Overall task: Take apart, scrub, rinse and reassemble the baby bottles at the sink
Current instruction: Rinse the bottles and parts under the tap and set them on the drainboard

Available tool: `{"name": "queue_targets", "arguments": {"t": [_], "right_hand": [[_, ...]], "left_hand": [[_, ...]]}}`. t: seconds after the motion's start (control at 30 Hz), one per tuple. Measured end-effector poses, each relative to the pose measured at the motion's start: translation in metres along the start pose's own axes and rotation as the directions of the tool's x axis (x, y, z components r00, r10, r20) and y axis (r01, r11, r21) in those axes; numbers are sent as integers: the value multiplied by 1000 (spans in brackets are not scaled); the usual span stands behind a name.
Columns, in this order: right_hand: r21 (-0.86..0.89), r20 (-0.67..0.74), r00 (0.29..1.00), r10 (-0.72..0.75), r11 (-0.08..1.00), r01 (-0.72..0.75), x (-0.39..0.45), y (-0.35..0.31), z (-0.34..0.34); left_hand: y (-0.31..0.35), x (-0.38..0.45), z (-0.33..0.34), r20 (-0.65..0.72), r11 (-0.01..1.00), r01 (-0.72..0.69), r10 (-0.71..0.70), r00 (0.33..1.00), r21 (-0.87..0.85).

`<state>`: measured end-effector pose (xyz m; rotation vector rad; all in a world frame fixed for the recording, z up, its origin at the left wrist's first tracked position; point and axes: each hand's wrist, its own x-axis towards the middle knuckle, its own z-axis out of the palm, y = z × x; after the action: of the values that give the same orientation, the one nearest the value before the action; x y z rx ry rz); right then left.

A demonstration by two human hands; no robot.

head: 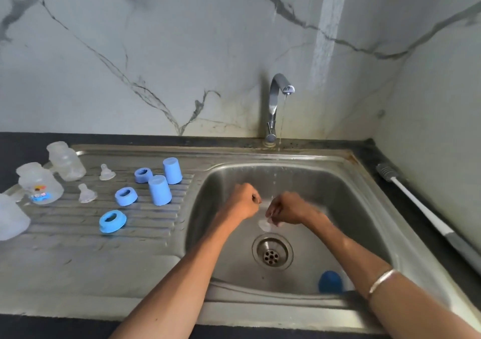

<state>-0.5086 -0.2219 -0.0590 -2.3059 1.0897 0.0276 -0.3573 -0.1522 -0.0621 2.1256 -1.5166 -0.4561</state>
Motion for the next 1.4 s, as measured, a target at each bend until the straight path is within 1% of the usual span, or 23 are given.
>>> {"name": "queue_targets", "arguments": {"t": [0.07,0.13,0.2,0.3,0.47,0.57,0.63,0.73,0.77,0.83,0.9,1.0,1.07,1.1,1.17,1.27,1.4], "right_hand": [[171,-167,983,80,984,-51,-3,6,-13],[320,-260,956,138,946,-50,-5,7,-21],[444,-302,936,179,895,-28,-4,6,-27],[552,-367,898,240,834,2,1,7,-31],[717,-381,866,324,695,55,16,15,-29],[738,-397,860,319,669,92,25,16,-31],[750,-429,849,308,646,145,30,18,-33],[733,-482,827,291,651,198,35,20,-34],[723,-496,821,285,659,208,36,21,-34],[687,-524,812,258,692,223,36,23,-34],[658,-540,810,228,715,237,33,23,-35],[680,-516,832,203,688,254,32,21,-33],[708,-511,833,211,653,269,34,18,-31],[718,-520,825,220,636,283,36,16,-31],[701,-567,792,228,638,318,37,11,-31],[669,-607,765,216,659,345,41,5,-29],[645,-601,778,182,685,338,45,3,-26]], "left_hand": [[4,1,1,-18,1000,-17,16,1000,-23],[10,4,1,-31,998,-31,29,999,-52],[15,10,-1,-62,996,-22,17,998,-87],[22,21,-1,-130,992,-10,-6,991,-122],[33,39,10,-228,971,-15,-40,973,-237],[32,49,18,-248,932,3,-99,964,-363],[32,54,22,-226,869,9,-139,964,-495],[37,53,23,-210,747,-16,-166,963,-665],[39,54,23,-185,691,-12,-177,967,-723],[42,53,23,-92,585,39,-192,977,-810],[41,53,24,-49,537,62,-191,980,-841],[40,53,24,-93,492,11,-186,978,-871],[41,54,23,-118,464,-21,-181,976,-885],[41,54,22,-123,450,-29,-182,976,-892],[42,56,20,-114,413,-19,-207,972,-910],[43,55,14,-59,315,25,-257,965,-949],[44,51,10,34,141,72,-255,966,-987]]}}
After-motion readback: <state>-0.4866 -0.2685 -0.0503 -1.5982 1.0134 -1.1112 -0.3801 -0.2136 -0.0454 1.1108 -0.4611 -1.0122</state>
